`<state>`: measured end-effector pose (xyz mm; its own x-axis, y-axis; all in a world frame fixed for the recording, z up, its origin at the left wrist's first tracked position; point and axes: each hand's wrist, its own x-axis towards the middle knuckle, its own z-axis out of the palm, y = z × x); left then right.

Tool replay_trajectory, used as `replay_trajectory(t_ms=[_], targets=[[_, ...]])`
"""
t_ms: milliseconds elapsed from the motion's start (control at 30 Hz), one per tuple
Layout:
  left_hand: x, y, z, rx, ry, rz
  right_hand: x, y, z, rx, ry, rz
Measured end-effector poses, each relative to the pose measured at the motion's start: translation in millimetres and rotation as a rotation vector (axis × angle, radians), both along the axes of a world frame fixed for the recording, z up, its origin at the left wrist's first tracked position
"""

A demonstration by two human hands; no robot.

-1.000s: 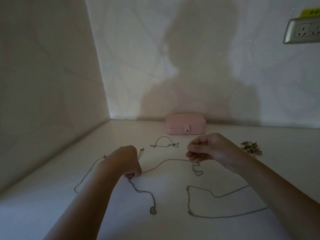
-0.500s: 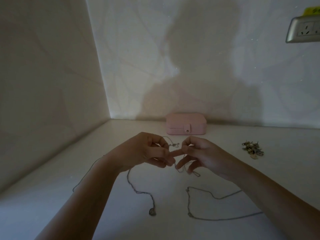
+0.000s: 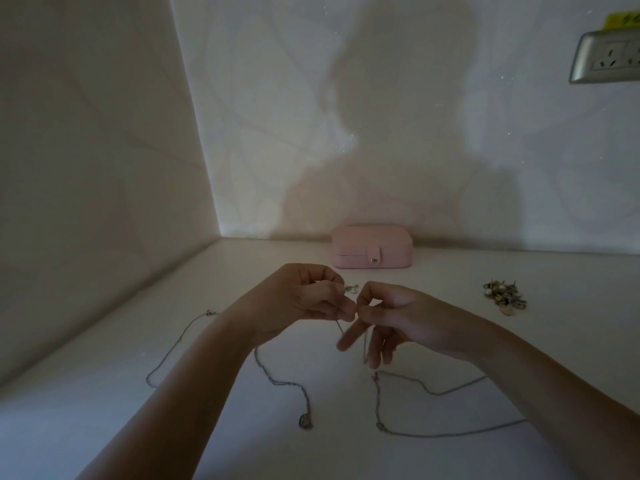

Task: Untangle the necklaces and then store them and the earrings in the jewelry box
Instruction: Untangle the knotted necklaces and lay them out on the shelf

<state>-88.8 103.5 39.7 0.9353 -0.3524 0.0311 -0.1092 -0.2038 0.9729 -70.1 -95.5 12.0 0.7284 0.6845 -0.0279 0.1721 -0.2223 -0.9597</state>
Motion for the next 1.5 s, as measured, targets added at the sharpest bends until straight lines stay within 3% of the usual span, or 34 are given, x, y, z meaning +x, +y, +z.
replay_trajectory(t_ms=[133,233,433,500,633,833,1000,1167,1367,1433,1500], targets=[[0,-2,-2,-0.008,0.01,-0.002,3,1,-7,-0.087,-0.082,-0.079],[1,-2,-2,0.019,-0.036,-0.004,5,2,-8,-0.036,-0.134,-0.153],[2,0,-1,0.041,-0.117,0.049,3,10,-12,0.036,0.027,-0.017],[2,3,-1,0.026,-0.103,0.037,4,10,-15,-0.067,-0.044,-0.053],[4,7,-1,-0.016,-0.058,0.066,7,4,-19,-0.371,-0.422,-0.192],[6,5,-5,-0.085,0.047,0.069,11,-8,-7,-0.398,-0.665,-0.319],[11,5,-9,-0.157,0.113,0.079,13,-20,0,-0.422,-0.761,-0.348],[14,11,-14,0.038,0.07,0.173,16,-29,6,-0.394,-0.828,-0.405],[10,17,-15,0.266,0.181,-0.092,26,-47,8,-0.426,-0.867,-0.485],[10,18,-15,0.231,0.186,-0.12,30,-52,7,-0.454,-0.854,-0.517],[9,19,-13,0.074,0.196,-0.114,32,-53,6,-0.486,-0.818,-0.54]])
